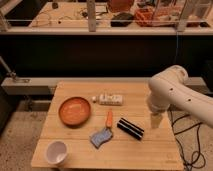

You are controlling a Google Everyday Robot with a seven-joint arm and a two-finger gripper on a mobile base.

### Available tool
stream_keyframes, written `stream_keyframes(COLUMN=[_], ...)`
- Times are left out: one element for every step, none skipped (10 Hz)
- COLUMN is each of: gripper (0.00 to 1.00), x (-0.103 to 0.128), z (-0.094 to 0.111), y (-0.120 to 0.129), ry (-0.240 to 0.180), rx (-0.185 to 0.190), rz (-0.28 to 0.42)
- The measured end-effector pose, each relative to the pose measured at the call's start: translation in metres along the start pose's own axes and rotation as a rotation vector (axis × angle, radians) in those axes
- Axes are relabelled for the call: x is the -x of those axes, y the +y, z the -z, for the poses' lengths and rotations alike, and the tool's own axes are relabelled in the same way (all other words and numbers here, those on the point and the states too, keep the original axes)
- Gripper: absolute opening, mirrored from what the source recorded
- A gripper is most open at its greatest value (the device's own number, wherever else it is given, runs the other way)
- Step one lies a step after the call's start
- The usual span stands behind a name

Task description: Move the arm in a circular motion

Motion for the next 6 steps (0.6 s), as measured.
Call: stream_keyframes(gripper=[0.8,0.8,0.8,0.8,0.8,0.8], x=[0.005,0.006,0.01,0.022,0.038,0.051], z=[-0.002,-0.002,-0.002,-0.002,-0.002,-0.002], y=[0.0,0.001,0.002,0.0,-0.002,-0.002], ry=[0.003,0.003,0.005,0.005,0.005,0.006], rx=[-0.001,-0.001,-0.002,-0.002,-0.005,-0.005], rz=[0.02,0.031,0.044,0.059,0.077,0.095])
